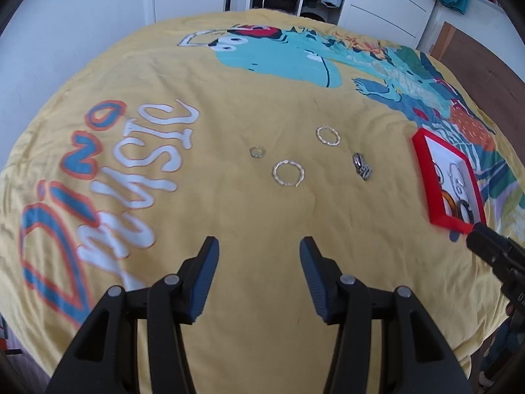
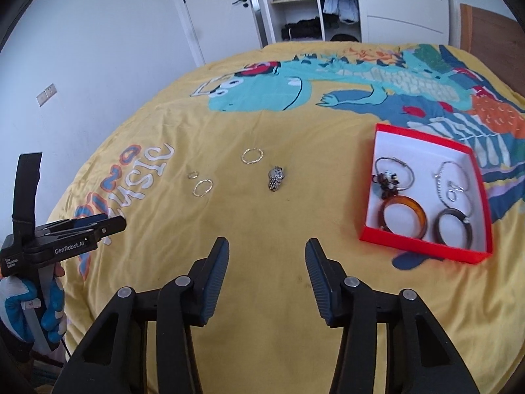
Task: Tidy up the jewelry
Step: 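Lift both open tools back toward the earrings and watch on the duvet, then grasp the twisted silver hoop earring with the left tool while the right tool grasps the silver watch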
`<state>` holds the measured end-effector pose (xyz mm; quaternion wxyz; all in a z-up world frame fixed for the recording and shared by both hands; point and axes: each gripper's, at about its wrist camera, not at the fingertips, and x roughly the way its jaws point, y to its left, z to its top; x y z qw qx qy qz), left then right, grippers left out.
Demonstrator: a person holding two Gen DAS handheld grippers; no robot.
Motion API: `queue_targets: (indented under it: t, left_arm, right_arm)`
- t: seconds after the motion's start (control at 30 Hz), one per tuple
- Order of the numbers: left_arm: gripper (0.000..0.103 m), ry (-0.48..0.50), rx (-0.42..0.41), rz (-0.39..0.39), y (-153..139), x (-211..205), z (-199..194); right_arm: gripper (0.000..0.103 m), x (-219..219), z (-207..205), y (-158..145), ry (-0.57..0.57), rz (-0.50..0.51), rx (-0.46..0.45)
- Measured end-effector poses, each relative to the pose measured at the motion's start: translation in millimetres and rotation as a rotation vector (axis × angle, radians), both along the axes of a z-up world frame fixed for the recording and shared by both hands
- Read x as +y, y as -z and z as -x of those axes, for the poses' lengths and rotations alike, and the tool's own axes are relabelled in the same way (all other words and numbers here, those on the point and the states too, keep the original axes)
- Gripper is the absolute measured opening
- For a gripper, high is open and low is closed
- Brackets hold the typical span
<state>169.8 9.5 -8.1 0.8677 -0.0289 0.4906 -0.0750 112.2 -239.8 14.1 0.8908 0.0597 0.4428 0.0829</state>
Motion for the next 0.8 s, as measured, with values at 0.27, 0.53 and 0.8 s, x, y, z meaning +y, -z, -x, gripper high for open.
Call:
queue_targets:
  t: [0.27,0.53,0.8]
  left_arm:
    - [0.048,-0.016,0.056,0.048,36.9,-11.3,-71.4]
    - [0.038,-0.005,0.101,0.068,69.5,-14.4,-105.7]
    - [0.03,0.006,0.11,0.057,83.4,-18.3,-112.2]
  right_arm:
    - [0.042,3.3,-71.6,34.9,-0.032,-0.017,0.04]
    - [0.039,11.4,-134.1,71.0,-0.044,-0.024,0.071]
    - [0.035,14.2,-168.4,97.4,-0.038,-0.021,0.101]
